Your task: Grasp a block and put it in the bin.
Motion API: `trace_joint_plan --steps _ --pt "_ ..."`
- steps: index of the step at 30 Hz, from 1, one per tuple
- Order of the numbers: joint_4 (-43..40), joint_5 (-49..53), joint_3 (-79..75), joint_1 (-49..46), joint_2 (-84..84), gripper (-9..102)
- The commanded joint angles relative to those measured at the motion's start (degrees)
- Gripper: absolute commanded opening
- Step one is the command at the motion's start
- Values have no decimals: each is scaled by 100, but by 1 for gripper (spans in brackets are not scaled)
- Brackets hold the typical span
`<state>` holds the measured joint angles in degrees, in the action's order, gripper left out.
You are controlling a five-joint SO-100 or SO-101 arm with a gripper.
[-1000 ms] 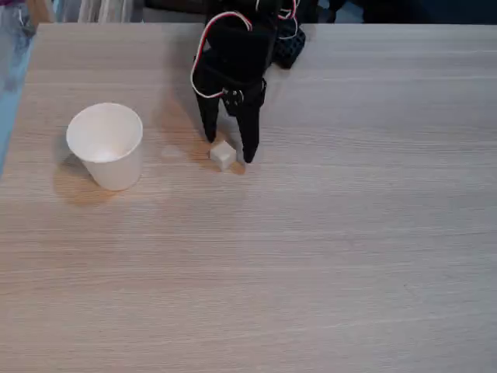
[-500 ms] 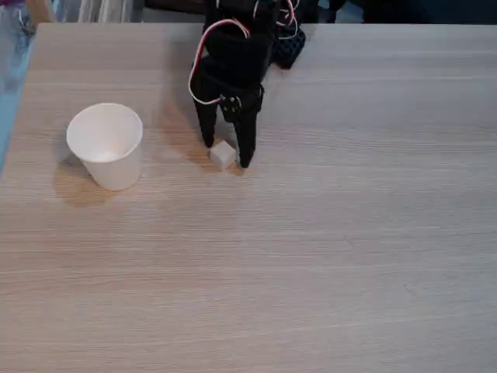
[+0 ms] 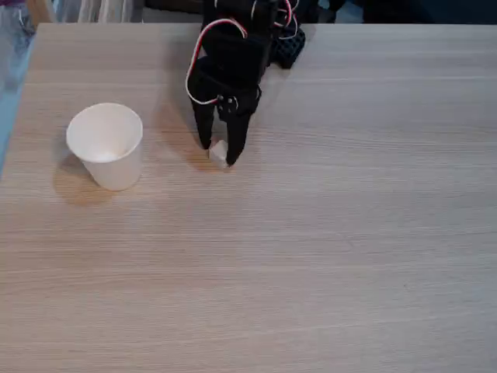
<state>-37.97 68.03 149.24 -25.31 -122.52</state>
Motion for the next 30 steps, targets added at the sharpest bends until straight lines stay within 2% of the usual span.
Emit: trace_joint_plan --steps 1,6,12,30 --pt "88 70 -18 -44 9 20" --pt "158 88 -9 -35 18 15" --pt "167 88 26 -26 -9 2" --pt "79 747 -738 62 -756 0"
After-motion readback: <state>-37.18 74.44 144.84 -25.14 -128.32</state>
